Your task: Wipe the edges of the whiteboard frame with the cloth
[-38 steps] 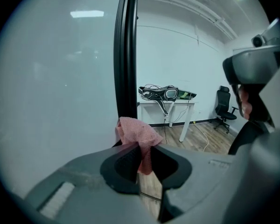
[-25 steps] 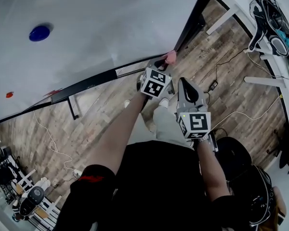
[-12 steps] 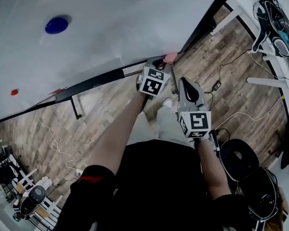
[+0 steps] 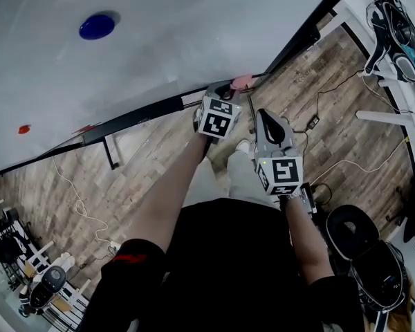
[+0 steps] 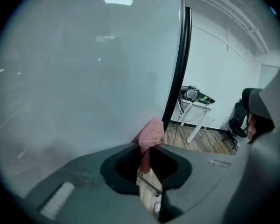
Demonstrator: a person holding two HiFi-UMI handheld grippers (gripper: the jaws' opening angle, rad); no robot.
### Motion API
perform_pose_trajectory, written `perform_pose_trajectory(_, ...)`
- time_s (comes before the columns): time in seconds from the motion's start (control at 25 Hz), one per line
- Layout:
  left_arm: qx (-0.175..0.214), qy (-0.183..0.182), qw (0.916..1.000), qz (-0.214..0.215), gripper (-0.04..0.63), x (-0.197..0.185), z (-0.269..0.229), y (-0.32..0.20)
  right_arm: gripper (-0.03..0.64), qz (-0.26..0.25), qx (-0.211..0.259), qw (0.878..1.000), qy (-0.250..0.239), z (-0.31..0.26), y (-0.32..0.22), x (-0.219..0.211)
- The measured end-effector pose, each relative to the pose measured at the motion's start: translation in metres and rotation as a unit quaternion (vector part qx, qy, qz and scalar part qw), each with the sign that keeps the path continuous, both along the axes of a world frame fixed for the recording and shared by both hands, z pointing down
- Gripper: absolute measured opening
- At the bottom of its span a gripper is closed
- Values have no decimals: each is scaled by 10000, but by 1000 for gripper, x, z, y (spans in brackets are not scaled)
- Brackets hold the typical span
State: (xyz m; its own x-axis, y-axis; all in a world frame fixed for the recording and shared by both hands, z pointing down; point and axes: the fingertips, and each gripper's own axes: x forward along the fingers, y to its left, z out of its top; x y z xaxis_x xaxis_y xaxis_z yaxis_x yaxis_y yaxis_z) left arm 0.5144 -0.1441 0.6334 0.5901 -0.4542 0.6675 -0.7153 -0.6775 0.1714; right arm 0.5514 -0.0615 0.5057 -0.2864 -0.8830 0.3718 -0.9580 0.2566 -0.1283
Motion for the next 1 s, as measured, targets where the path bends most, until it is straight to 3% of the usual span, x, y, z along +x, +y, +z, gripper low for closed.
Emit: perform_pose_trajectory(1.0, -51, -141, 9991, -392, 46, -68, 2, 2, 2, -272, -68, 9996, 73, 2, 1, -49)
